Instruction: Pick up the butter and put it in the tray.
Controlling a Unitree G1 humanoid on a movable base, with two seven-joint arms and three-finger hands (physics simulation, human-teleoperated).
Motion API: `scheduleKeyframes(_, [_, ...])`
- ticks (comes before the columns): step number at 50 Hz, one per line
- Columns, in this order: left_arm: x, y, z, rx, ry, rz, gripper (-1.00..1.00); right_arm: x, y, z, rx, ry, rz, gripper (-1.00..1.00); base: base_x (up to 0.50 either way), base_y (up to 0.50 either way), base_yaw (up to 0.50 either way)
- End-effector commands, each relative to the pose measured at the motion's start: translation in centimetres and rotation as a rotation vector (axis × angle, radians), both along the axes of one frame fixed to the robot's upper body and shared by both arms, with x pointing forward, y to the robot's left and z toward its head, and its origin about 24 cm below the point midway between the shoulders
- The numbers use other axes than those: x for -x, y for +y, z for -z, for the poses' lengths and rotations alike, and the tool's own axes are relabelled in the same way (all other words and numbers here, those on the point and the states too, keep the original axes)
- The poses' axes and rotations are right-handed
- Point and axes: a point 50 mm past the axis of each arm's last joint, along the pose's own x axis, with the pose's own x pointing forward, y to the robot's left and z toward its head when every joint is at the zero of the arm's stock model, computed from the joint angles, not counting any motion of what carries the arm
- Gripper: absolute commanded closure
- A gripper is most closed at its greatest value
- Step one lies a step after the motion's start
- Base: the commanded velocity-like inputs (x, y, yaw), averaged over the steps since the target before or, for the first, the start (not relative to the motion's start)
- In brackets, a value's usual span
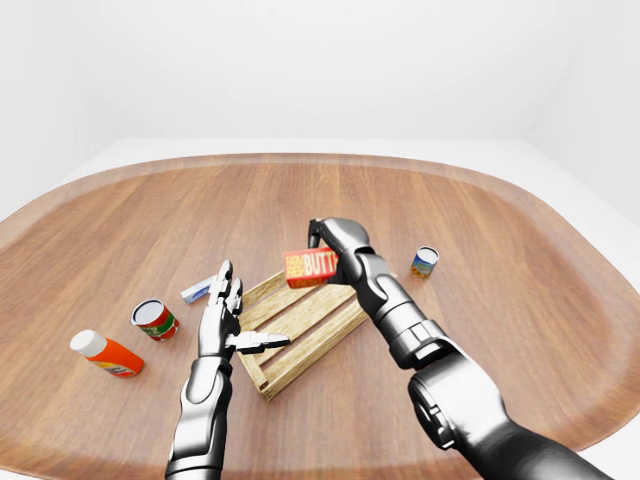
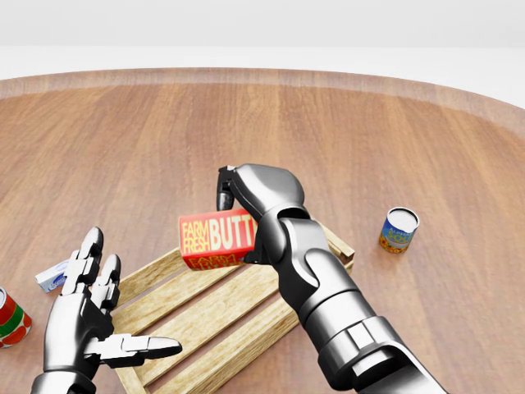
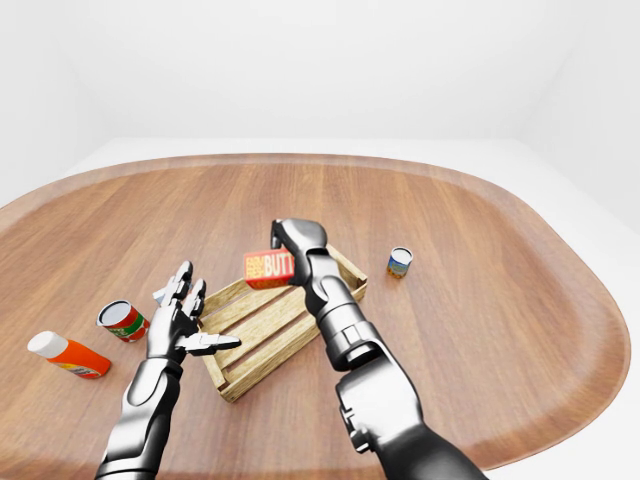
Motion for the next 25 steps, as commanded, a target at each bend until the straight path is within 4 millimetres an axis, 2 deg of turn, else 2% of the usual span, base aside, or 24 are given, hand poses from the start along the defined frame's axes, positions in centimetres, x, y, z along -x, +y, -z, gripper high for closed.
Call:
scheduleKeyframes(1, [0.0,0.0,0.1,0.001,0.006,0.001,-1.0,0.0,1.1,-0.3,-0.013,-0.029,-0.002,1.0,0.0,0.0,0.0])
scheduleKeyframes(14, [0.0,0.0,0.0,0.0,0.001,0.0,-1.0,0.1,1.7,1.0,-0.007,0.01,0.014,1.0,0.0,0.0,0.0])
scheduleKeyframes(25, [0.0,0.0,0.0,0.0,-0.002,-0.001,-1.0,0.3,0.8,2.8,0.015,0.067,0.064,1.0,0.0,0.0,0.0])
